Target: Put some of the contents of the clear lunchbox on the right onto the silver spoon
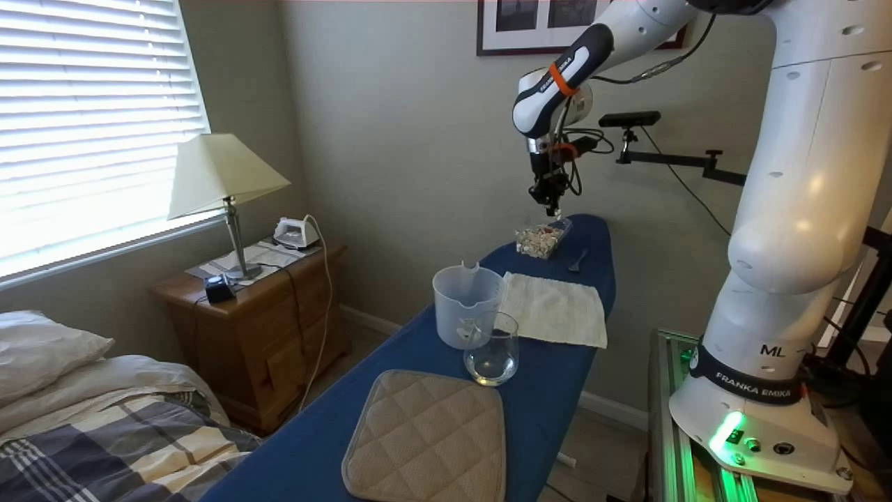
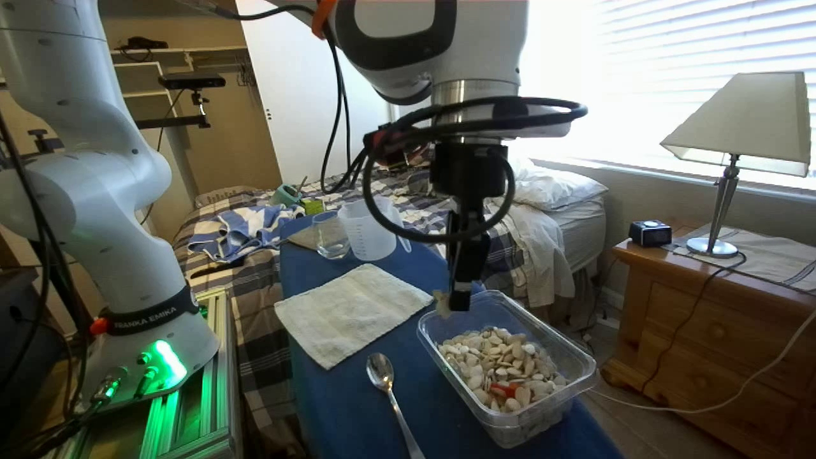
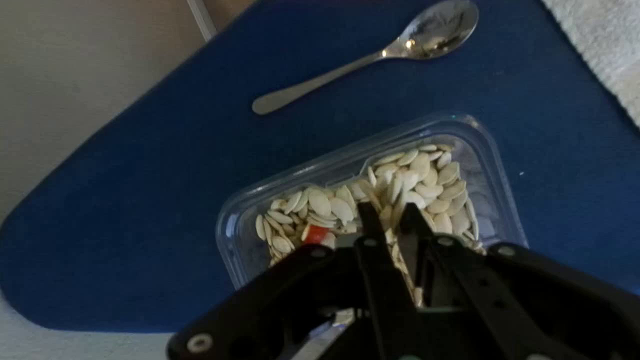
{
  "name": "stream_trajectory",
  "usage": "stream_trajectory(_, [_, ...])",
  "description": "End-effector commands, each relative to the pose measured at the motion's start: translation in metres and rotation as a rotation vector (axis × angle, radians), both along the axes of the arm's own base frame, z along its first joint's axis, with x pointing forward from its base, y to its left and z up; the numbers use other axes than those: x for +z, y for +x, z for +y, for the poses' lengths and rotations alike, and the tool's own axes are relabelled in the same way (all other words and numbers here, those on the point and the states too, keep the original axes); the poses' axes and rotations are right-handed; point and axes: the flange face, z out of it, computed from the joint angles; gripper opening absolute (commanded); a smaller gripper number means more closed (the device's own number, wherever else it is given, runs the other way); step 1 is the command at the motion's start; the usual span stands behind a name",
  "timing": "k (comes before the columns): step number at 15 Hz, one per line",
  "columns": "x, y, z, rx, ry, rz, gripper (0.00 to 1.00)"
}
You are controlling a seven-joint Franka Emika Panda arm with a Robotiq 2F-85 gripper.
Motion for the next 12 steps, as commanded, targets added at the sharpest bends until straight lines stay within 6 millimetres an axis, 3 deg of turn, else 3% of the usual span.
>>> stream_trajectory(1, [0.010, -0.025, 0.008, -0.075, -0.017, 0.082, 0.06])
stream_trajectory(4, [0.008, -0.036, 0.010, -0.130, -0.010, 0.105, 0.06])
stream_trajectory(5, [0.005, -0.023, 0.003, -0.099, 0.001, 0.084, 0.05])
stream_trajectory(6, [0.004, -0.025, 0.004, -0.103, 0.004, 0.088, 0.15])
stream_trajectory(10, [0.003, -0.023, 0.004, -0.101, 0.004, 0.090, 0.15])
stream_trajectory(11, [0.003, -0.023, 0.004, -0.101, 0.004, 0.090, 0.05])
stream_trajectory(12, [-0.003, -0.033, 0.007, -0.097, 0.012, 0.119, 0.06])
